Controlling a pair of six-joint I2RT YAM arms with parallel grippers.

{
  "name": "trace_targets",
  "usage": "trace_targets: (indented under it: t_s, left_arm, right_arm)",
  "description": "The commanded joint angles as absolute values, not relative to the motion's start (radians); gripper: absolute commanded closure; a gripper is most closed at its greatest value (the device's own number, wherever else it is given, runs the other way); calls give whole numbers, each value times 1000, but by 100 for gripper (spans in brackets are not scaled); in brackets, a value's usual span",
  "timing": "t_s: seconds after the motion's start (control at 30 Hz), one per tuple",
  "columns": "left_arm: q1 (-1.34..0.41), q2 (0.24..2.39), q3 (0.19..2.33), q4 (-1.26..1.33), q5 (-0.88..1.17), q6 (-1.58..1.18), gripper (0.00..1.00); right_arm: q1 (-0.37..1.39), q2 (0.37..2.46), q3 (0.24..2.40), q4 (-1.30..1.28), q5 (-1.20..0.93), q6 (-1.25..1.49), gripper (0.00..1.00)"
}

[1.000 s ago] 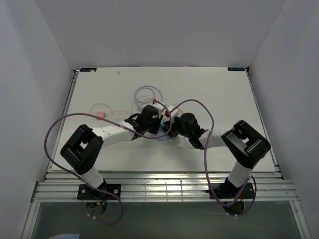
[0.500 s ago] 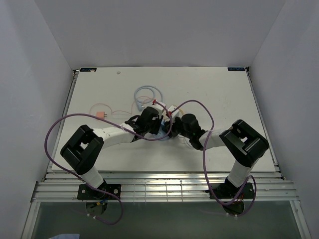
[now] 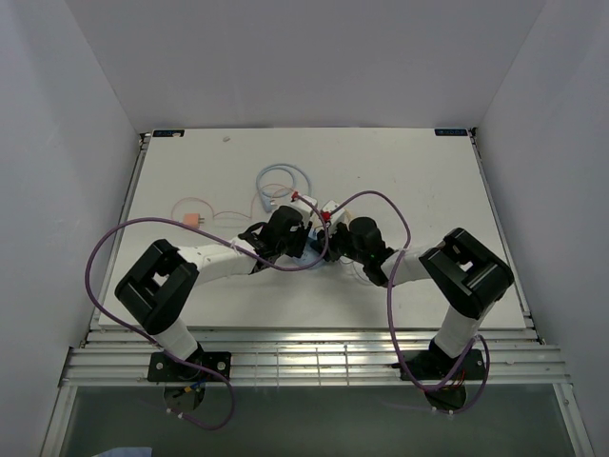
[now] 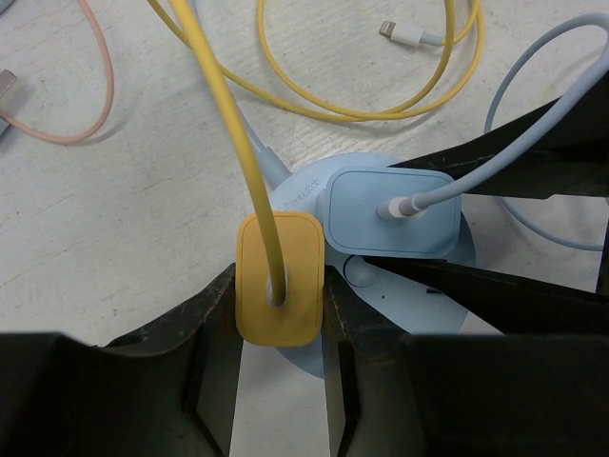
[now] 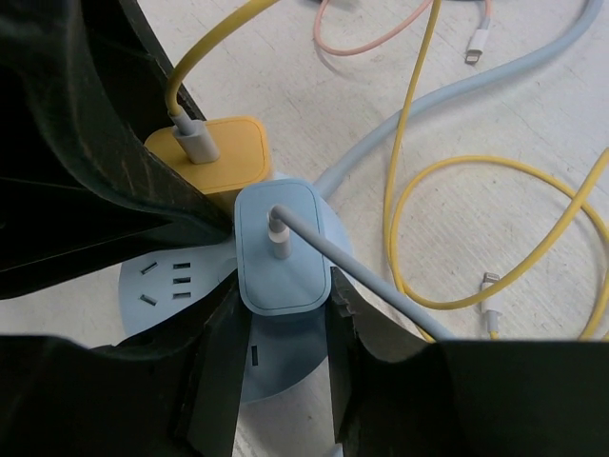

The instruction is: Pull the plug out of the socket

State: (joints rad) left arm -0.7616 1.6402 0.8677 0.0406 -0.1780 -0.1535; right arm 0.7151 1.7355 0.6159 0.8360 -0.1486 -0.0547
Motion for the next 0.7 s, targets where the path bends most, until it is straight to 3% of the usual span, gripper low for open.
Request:
trace_targets:
  t_s: [0.0,0.33,0.67]
  left_arm:
    - [-782,1678,833,-31,-133,-160,100]
    - [-782,1693,834,-38,-138,-167,100]
    - [-781,1706,853,-52,-143,-175,100]
  right_arm:
    - [723,1632,621,996,-244,15,92]
    - [707,1597,581,1060,-368,5,92]
    - [758,1615,493,1034,-258,-322,92]
